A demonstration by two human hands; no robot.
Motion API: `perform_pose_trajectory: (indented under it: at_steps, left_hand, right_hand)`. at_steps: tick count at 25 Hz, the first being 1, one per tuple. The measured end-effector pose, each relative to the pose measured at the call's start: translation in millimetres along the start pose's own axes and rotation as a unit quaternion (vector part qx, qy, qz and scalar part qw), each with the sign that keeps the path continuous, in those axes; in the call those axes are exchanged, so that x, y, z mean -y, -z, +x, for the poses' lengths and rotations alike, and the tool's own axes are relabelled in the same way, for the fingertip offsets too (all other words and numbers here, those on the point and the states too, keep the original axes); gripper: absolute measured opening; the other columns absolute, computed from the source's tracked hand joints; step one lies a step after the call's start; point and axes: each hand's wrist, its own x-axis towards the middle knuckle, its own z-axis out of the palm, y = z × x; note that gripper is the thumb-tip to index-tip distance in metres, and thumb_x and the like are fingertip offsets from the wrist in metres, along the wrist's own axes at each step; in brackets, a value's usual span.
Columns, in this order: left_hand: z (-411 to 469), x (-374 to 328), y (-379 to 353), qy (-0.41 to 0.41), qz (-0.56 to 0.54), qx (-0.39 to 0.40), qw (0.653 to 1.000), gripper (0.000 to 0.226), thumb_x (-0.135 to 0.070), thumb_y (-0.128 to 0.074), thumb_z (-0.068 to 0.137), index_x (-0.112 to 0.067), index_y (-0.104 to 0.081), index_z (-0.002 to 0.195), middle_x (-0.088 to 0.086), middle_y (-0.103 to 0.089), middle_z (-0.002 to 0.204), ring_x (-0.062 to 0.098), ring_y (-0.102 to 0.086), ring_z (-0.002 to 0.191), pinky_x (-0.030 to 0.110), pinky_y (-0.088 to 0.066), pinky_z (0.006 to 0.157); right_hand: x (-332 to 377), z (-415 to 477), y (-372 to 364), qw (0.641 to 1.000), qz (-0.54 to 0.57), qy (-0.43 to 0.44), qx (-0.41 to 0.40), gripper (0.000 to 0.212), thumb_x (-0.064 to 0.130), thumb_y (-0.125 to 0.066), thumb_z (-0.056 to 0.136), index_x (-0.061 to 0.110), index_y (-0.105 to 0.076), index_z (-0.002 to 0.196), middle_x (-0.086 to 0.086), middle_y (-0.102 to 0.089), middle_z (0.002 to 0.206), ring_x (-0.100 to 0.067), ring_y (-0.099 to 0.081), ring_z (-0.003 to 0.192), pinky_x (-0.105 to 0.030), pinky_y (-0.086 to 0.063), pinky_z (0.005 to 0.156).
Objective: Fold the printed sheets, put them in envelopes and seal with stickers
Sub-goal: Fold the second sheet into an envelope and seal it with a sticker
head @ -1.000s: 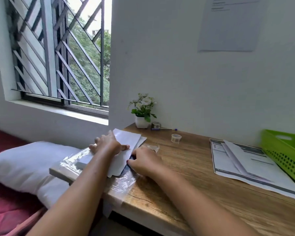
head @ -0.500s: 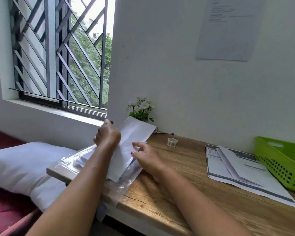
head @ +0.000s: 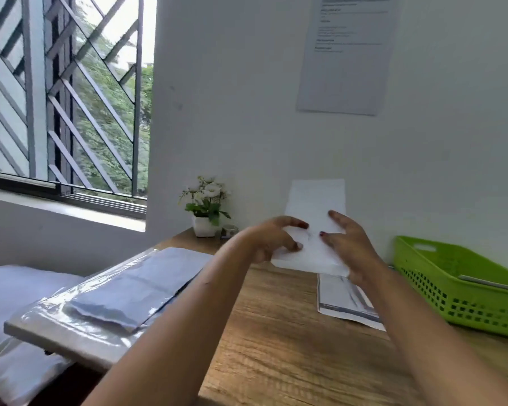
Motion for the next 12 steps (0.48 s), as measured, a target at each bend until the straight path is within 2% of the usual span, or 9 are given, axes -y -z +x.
perform_pose_trajectory:
  at_steps: [3, 5, 7, 9, 12]
  left_hand:
    - [18.7, 10.9, -23.3, 0.020, -0.029, 0.123, 0.992, 0.055, 0.017, -0.053, 0.082, -0.022, -0.056, 0.121, 0.010, -0.053, 0.112, 0.022, -0.055, 0.098, 0.032, -0.054, 0.081]
    - [26.9, 21.0, -33.4, 0.031, -0.033, 0.146, 0.988, 0.054, 0.016, -0.053, 0.084, -0.021, -0.055, 0.122, 0.007, -0.053, 0.108, 0.018, -0.056, 0.093, 0.026, -0.057, 0.073]
    - [32.7, 30.9, -39.2, 0.026, -0.017, 0.119, 0.992, 0.052, 0.013, -0.056, 0.083, -0.020, -0.057, 0.123, 0.006, -0.053, 0.111, 0.017, -0.056, 0.093, 0.026, -0.056, 0.074]
    - [35.9, 39.4, -40.3, 0.016, -0.009, 0.059, 0.998, 0.053, 0.013, -0.057, 0.083, -0.020, -0.057, 0.124, 0.007, -0.053, 0.118, 0.019, -0.056, 0.098, 0.032, -0.055, 0.083]
    - [32.5, 45.4, -39.9, -0.029, -0.047, -0.008, 0.998, 0.059, 0.014, -0.057, 0.083, -0.023, -0.052, 0.128, 0.001, -0.052, 0.120, 0.019, -0.056, 0.103, 0.037, -0.055, 0.088]
  right_hand:
    - [-19.9, 6.8, 34.8, 0.999, -0.019, -0.035, -0.032, 0.060, -0.002, -0.060, 0.086, 0.023, -0.045, 0.139, -0.002, -0.045, 0.143, -0.024, -0.050, 0.123, -0.042, -0.044, 0.105]
    - [-34.9, 10.0, 46.3, 0.997, -0.019, -0.061, -0.035, 0.060, 0.000, -0.060, 0.087, 0.025, -0.044, 0.139, -0.003, -0.045, 0.143, -0.025, -0.052, 0.120, -0.043, -0.046, 0.102]
    - [-44.0, 14.0, 48.2, 0.996, -0.003, -0.085, -0.010, 0.066, 0.001, -0.062, 0.086, 0.025, -0.038, 0.143, -0.004, -0.043, 0.144, -0.027, -0.052, 0.120, -0.045, -0.047, 0.101]
    - [-44.8, 15.1, 45.2, 0.994, 0.034, -0.100, 0.010, 0.084, 0.000, -0.066, 0.083, 0.026, -0.022, 0.149, -0.002, -0.042, 0.143, -0.027, -0.051, 0.121, -0.046, -0.047, 0.100]
    - [-43.4, 11.5, 41.7, 0.993, 0.070, -0.094, 0.011, 0.108, -0.007, -0.069, 0.078, 0.035, 0.000, 0.150, 0.002, -0.049, 0.134, -0.026, -0.054, 0.117, -0.045, -0.052, 0.089]
